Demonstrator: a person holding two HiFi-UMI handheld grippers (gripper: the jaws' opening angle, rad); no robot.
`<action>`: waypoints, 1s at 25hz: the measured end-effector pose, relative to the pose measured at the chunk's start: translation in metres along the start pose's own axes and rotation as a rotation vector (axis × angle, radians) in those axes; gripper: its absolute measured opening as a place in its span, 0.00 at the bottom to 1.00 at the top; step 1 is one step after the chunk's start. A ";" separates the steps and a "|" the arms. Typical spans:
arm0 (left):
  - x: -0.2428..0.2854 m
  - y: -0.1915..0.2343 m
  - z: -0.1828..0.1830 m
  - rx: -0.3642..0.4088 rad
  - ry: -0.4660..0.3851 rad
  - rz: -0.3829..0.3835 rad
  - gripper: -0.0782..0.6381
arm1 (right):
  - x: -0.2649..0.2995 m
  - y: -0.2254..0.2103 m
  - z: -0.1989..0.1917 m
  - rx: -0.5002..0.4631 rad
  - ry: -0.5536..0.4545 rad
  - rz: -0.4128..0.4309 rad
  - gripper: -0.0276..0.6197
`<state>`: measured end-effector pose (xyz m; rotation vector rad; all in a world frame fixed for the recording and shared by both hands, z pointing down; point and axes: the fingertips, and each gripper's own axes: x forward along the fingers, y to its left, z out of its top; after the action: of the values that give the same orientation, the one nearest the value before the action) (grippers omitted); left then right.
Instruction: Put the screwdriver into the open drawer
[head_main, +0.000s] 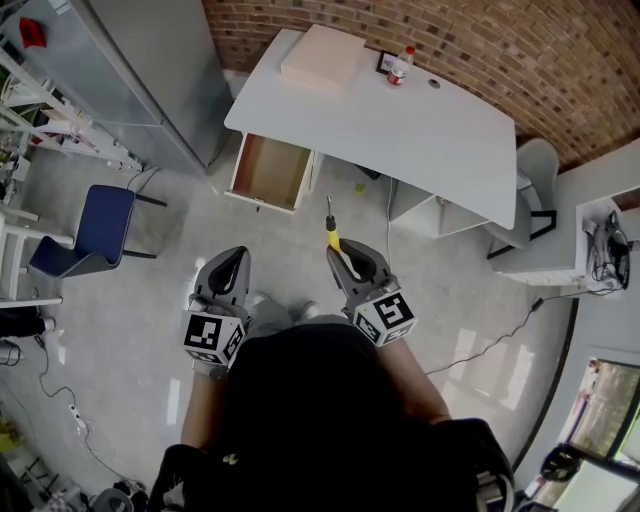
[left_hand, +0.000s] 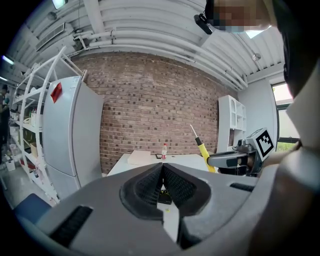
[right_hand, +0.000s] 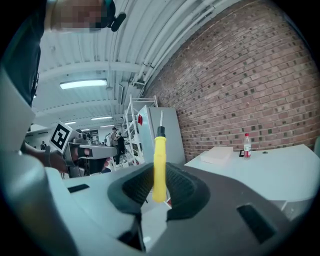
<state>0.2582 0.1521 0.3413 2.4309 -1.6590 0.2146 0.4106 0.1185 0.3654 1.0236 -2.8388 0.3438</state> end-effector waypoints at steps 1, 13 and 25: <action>0.002 0.003 -0.002 -0.003 0.006 0.003 0.11 | 0.003 -0.001 -0.001 0.004 0.004 0.002 0.17; 0.041 0.076 0.001 -0.028 0.022 0.003 0.11 | 0.080 -0.016 0.005 -0.007 0.055 0.006 0.17; 0.062 0.196 0.008 -0.058 0.015 -0.012 0.11 | 0.199 0.000 0.005 -0.020 0.122 -0.007 0.17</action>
<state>0.0986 0.0246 0.3619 2.3904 -1.6212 0.1798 0.2574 -0.0052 0.3955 0.9742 -2.7239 0.3632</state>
